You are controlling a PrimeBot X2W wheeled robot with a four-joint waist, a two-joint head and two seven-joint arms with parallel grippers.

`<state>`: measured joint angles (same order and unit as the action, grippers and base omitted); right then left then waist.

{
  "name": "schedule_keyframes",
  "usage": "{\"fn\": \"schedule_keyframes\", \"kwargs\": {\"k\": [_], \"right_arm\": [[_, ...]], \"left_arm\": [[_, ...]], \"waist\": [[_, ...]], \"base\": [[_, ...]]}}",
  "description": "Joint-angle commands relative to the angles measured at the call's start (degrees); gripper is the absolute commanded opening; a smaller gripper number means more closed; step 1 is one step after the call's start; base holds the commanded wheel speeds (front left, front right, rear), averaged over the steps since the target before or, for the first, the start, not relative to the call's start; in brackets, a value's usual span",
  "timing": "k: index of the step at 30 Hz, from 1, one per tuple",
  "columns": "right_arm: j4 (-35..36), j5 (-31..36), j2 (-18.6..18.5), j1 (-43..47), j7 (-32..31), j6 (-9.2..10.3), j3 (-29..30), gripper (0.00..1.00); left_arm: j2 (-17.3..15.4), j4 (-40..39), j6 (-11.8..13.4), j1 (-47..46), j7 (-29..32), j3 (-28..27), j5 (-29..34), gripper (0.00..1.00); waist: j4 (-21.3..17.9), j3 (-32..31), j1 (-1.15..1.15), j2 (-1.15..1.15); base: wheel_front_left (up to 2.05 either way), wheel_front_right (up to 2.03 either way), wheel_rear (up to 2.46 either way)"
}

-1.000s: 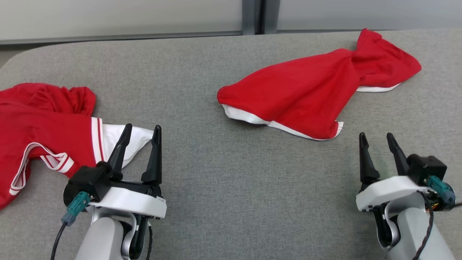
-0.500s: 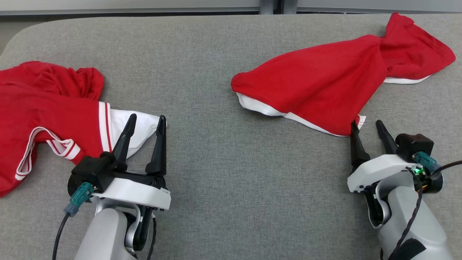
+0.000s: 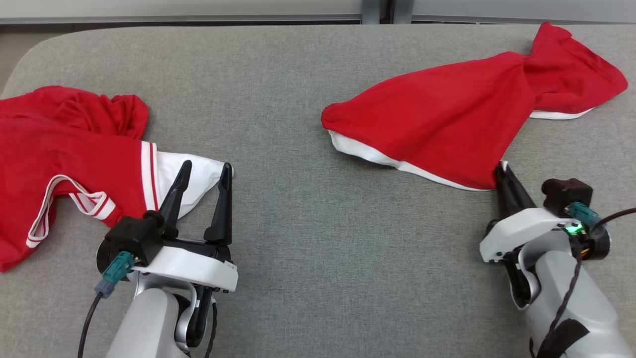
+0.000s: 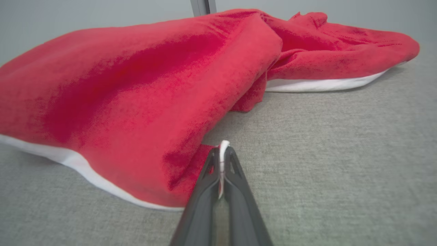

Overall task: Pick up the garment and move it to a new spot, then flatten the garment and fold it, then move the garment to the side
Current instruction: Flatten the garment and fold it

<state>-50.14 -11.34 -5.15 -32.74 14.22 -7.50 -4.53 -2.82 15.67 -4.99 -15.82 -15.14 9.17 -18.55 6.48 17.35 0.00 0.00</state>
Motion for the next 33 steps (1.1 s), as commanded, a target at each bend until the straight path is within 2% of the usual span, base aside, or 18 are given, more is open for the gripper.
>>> {"fn": "schedule_keyframes", "kwargs": {"k": [1,9,18,21,27,33], "right_arm": [[-0.2,-0.4,-0.9,0.5,0.5,0.02,0.5,0.0],[3.6,-1.0,-0.4,3.3,1.1,0.01,10.0,0.0],[9.4,-1.1,2.0,3.6,1.1,0.01,22.2,0.0],[9.7,-2.1,2.2,2.7,1.1,0.01,22.4,0.0],[9.0,-4.9,2.2,0.9,1.1,0.01,18.2,0.0],[9.1,-6.5,2.2,0.3,1.1,0.01,15.6,0.0]], "left_arm": [[-0.2,0.2,0.0,-0.4,0.0,0.0,0.5,1.0],[-0.2,1.9,-0.5,-0.2,0.0,1.8,2.2,1.0],[-0.2,7.7,-1.5,-3.5,0.0,8.3,7.6,1.0],[-0.3,10.4,-2.0,-5.6,0.0,11.5,10.8,1.0],[-1.7,15.1,-2.4,-9.6,0.0,18.7,15.4,1.0],[-2.1,18.6,-2.5,-13.1,0.0,21.9,16.9,1.0]], "waist": [[-0.3,-0.3,0.0,0.0],[-3.5,-1.9,0.0,0.0],[-7.3,-0.2,0.0,0.0],[-8.1,0.8,0.0,0.0],[-9.6,2.4,0.0,0.0],[-11.0,3.1,0.0,0.0]], "base": [[0.0,0.0,0.0],[0.0,0.0,0.0],[0.0,0.0,0.0],[0.0,0.0,0.0],[0.0,0.0,0.0],[0.0,0.0,0.0]]}}
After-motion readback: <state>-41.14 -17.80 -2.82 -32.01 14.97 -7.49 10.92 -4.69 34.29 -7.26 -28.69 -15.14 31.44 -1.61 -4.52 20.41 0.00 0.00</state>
